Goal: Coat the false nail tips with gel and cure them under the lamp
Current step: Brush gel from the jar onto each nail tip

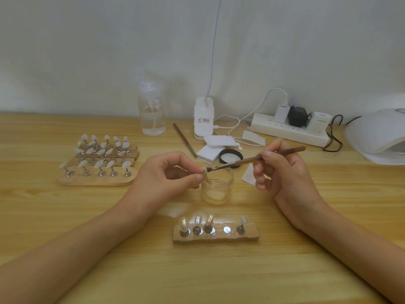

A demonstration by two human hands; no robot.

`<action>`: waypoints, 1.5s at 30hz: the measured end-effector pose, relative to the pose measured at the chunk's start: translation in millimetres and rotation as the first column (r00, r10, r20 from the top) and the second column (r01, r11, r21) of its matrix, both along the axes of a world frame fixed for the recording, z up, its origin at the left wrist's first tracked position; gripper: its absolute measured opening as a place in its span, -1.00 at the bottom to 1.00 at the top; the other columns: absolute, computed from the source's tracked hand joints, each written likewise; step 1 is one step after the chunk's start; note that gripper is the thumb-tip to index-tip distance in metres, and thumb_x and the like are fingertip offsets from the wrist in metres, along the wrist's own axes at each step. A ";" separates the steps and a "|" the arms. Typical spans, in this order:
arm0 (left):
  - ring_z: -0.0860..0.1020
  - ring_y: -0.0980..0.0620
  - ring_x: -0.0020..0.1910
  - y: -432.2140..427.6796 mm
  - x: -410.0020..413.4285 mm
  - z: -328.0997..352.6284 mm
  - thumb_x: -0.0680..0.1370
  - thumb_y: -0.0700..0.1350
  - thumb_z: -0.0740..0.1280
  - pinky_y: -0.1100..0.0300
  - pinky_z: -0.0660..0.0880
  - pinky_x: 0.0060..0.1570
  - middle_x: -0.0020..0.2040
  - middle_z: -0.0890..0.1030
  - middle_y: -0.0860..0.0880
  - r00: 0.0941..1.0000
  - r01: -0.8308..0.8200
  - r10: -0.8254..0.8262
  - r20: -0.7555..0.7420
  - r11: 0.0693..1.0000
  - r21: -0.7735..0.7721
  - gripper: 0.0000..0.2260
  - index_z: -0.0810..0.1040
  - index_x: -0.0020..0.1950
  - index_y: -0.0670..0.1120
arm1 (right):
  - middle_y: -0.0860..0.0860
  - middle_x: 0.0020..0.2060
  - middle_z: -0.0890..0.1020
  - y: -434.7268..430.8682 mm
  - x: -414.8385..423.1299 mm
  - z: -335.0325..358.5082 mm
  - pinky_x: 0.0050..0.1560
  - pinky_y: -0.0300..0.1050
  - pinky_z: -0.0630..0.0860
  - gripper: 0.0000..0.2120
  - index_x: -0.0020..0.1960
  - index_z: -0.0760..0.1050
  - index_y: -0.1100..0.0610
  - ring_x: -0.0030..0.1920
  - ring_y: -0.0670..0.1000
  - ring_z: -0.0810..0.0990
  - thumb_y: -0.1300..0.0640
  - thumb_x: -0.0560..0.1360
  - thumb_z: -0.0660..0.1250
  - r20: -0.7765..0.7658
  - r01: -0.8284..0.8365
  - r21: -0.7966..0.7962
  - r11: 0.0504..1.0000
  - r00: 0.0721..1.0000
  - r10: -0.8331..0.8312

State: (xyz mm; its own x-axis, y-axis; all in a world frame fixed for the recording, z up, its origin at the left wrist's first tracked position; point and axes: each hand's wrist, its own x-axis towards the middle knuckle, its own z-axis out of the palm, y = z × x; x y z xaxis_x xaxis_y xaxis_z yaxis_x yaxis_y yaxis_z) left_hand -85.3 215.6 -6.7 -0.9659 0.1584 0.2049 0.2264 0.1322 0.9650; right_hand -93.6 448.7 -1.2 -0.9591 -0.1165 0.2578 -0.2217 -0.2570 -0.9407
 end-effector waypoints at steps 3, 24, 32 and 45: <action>0.68 0.13 -0.21 0.0 -0.6 0.0 0.42 -0.21 0.52 0.37 0.54 -0.15 -0.16 0.73 0.03 1.000 0.000 0.000 0.000 1.000 0.003 -0.89 0.66 -0.23 -0.01 | 0.02 -0.42 0.52 -0.2 -1.6 -1.1 -0.45 -0.24 0.46 -0.85 -0.17 0.38 0.13 -0.39 -0.07 0.51 0.23 0.57 0.23 0.019 0.027 0.020 0.999 0.999 -0.028; 0.56 0.16 -0.30 -1.7 -4.6 -4.7 0.56 -0.17 0.36 0.31 0.49 -0.29 -0.21 0.62 0.07 0.995 0.008 -0.007 -0.097 1.000 0.010 -0.93 0.59 -0.08 -0.02 | -0.02 -0.44 0.47 4.7 -5.3 0.3 -0.50 -0.30 0.36 -0.81 -0.19 0.35 0.11 -0.45 -0.11 0.42 0.23 0.60 0.18 0.073 0.046 -0.104 0.994 0.997 -0.038; 0.61 0.13 -0.23 -1.0 -5.3 -5.3 0.53 -0.24 0.40 0.31 0.49 -0.27 -0.18 0.62 0.15 0.988 0.074 -0.085 -0.128 0.993 -0.094 -0.82 0.59 -0.14 0.05 | 0.00 -0.42 0.51 3.1 -5.0 -0.8 -0.46 -0.29 0.41 -0.88 -0.19 0.37 0.10 -0.43 -0.09 0.46 0.11 0.45 0.29 0.046 0.013 -0.058 0.998 0.999 -0.010; 0.60 0.11 -0.24 -1.2 -5.5 -4.6 0.53 -0.26 0.40 0.29 0.49 -0.29 -0.15 0.61 0.14 0.985 0.090 -0.098 -0.142 0.994 -0.064 -0.84 0.59 -0.14 0.01 | 0.02 -0.43 0.52 2.6 -5.3 -2.2 -0.46 -0.27 0.43 -0.82 -0.19 0.37 0.12 -0.42 -0.08 0.48 0.22 0.59 0.23 0.062 0.053 -0.017 0.998 0.997 -0.052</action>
State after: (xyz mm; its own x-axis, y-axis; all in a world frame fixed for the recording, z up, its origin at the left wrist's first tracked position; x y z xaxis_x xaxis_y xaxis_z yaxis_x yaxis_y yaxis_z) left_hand -90.8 214.3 -11.3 -0.9069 0.2623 0.3298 0.3774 0.1574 0.9126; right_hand -98.9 451.3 -3.4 -0.9780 -0.0615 0.1995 -0.1768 -0.2642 -0.9481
